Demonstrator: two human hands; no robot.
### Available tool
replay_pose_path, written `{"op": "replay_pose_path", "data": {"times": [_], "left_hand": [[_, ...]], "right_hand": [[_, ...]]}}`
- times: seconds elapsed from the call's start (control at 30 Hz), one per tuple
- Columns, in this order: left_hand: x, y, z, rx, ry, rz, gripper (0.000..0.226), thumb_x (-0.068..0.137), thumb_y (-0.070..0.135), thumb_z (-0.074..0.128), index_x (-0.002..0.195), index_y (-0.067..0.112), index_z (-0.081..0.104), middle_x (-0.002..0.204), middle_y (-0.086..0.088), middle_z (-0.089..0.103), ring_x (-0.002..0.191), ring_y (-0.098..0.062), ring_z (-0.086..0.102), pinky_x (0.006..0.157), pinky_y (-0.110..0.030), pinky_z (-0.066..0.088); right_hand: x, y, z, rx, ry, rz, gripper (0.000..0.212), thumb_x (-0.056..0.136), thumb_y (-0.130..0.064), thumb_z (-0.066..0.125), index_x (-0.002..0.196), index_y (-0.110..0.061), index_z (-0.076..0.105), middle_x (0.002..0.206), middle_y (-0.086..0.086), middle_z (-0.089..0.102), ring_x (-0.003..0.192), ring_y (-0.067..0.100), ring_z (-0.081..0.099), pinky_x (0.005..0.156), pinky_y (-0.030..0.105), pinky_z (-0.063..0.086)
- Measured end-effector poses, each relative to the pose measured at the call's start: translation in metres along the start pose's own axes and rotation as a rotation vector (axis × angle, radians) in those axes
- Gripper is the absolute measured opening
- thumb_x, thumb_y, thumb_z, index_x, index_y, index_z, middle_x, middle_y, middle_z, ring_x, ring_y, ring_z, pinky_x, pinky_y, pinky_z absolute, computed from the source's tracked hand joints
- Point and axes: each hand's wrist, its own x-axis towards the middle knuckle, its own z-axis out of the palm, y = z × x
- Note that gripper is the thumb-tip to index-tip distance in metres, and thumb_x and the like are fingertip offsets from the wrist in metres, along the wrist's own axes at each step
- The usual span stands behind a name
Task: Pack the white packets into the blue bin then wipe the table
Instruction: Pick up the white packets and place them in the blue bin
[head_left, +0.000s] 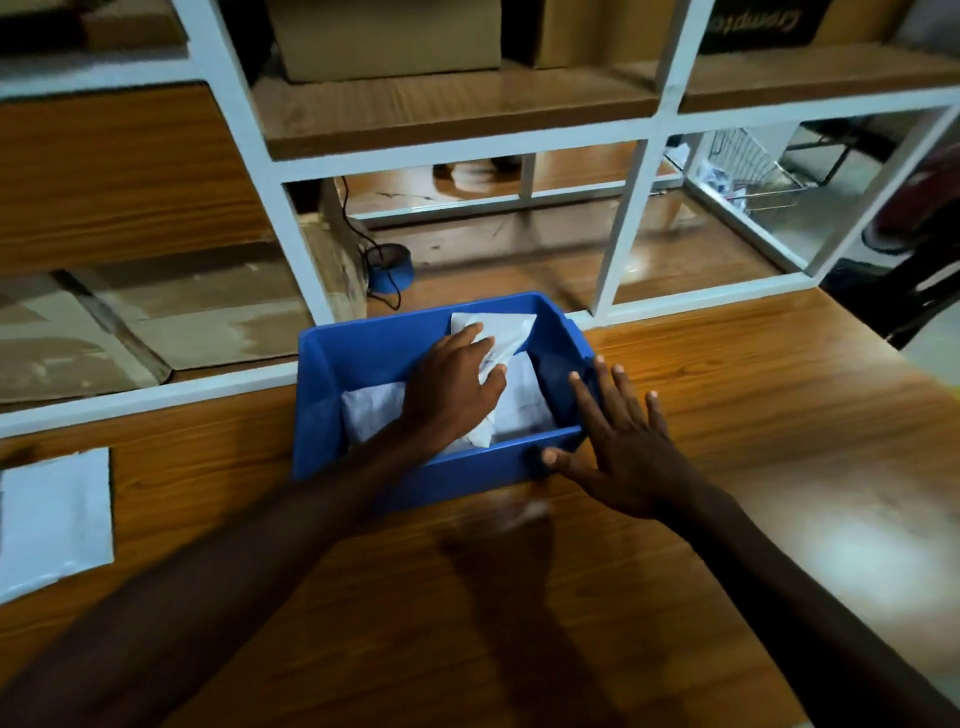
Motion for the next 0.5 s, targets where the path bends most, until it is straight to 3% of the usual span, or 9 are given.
{"op": "replay_pose_path", "data": {"times": [0.13,0.23,0.3,0.4,0.5], "left_hand": [[0.012,0.016,0.02,0.098,-0.089,-0.034,0.043,0.094,0.035,0.054,0.13,0.011,0.06,0.152,-0.006,0.041,0.134,-0.029,0.041,0.107,-0.032,0.029],[0.022,0.019,0.038,0.133,-0.233,-0.037,0.053,0.093,0.049,0.052,0.13,0.011,0.059,0.155,-0.007,0.036,0.135,-0.032,0.039,0.108,-0.035,0.031],[0.027,0.013,0.046,0.137,-0.357,0.027,0.069,0.089,0.063,0.047,0.138,0.014,0.051,0.158,-0.007,0.029,0.14,-0.033,0.033,0.112,-0.038,0.028],[0.03,-0.005,0.05,0.201,-0.517,0.15,0.083,0.087,0.074,0.041,0.15,0.021,0.031,0.162,-0.002,0.015,0.146,-0.03,0.018,0.116,-0.043,0.019],[0.031,-0.024,0.046,0.395,-0.534,0.244,0.098,0.074,0.091,0.026,0.152,0.032,0.02,0.163,0.006,0.01,0.143,-0.026,0.016,0.109,-0.049,0.02]], "right_hand": [[0.002,0.002,0.007,0.016,0.052,-0.027,0.108,0.073,-0.094,0.007,0.155,-0.03,-0.022,0.16,0.004,-0.035,0.149,0.025,-0.027,0.121,0.059,-0.006],[0.001,0.004,0.008,0.034,0.081,-0.043,0.109,0.071,-0.095,0.004,0.155,-0.031,-0.021,0.163,0.004,-0.03,0.151,0.024,-0.023,0.121,0.058,-0.006],[0.001,0.003,0.008,0.037,0.093,-0.051,0.111,0.068,-0.096,0.001,0.156,-0.03,-0.019,0.164,0.004,-0.027,0.152,0.025,-0.021,0.121,0.058,-0.005],[0.002,0.003,0.009,0.043,0.106,-0.067,0.108,0.074,-0.093,0.01,0.157,-0.028,-0.016,0.165,0.005,-0.025,0.152,0.026,-0.019,0.121,0.058,-0.005],[0.002,0.005,0.012,0.043,0.125,-0.082,0.106,0.077,-0.091,0.016,0.157,-0.028,-0.014,0.165,0.005,-0.023,0.153,0.028,-0.017,0.122,0.058,-0.002]]}}
